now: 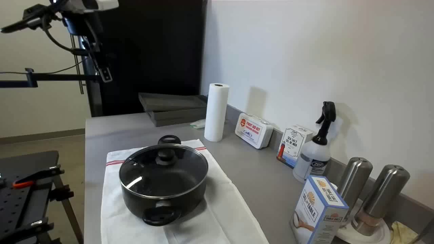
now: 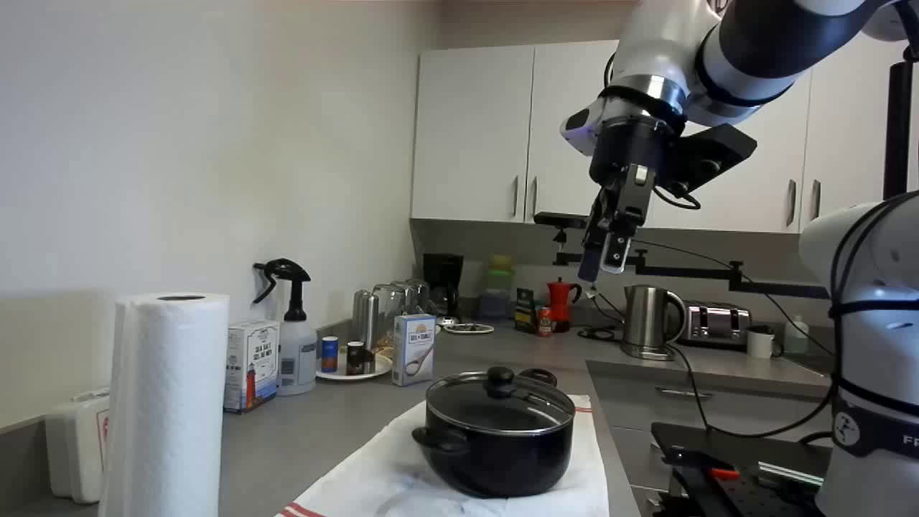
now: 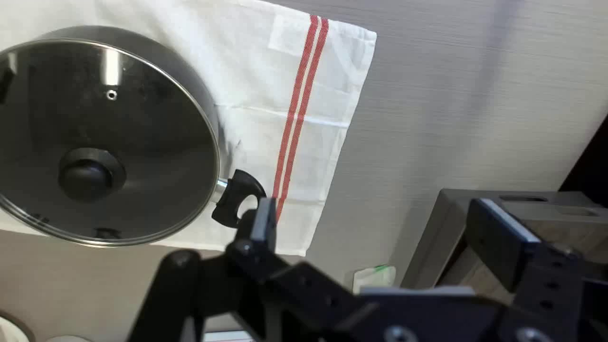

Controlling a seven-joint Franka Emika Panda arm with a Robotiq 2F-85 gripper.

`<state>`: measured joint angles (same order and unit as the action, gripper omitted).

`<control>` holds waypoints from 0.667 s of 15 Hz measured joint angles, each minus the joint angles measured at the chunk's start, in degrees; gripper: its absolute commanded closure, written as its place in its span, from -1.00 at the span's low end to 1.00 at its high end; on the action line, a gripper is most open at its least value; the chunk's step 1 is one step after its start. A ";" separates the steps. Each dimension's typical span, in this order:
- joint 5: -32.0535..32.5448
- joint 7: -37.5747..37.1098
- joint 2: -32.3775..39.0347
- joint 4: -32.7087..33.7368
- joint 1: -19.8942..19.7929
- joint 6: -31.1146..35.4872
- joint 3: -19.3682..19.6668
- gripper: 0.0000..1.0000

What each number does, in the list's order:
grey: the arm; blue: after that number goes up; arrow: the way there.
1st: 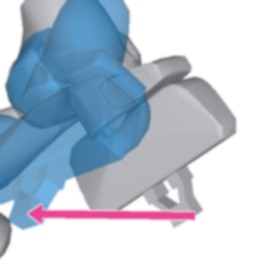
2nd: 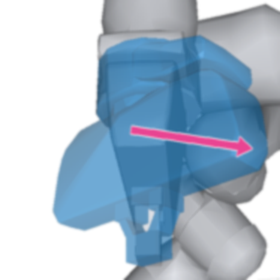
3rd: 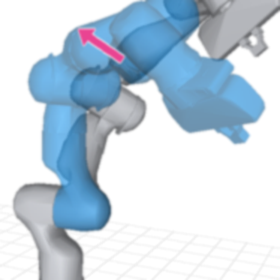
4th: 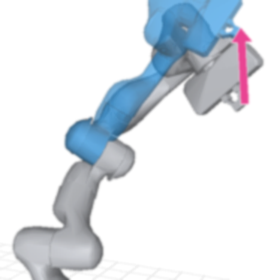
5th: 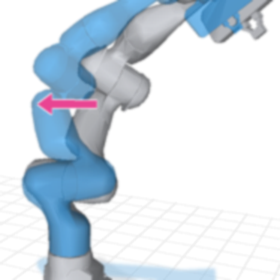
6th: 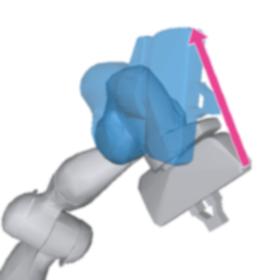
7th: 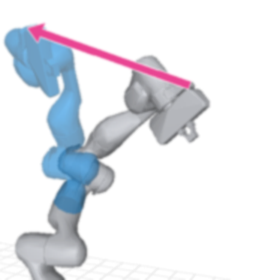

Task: Take the lid off the pot

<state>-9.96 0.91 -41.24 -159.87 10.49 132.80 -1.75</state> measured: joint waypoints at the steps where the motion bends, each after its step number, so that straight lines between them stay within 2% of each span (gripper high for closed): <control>1: 0.00 0.00 0.18 -0.50 0.00 -0.19 0.00 -1.00; 10: 0.00 0.00 0.95 -0.97 0.00 -0.19 0.00 -1.00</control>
<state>-9.96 0.91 -40.29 -160.85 10.48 132.60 -1.75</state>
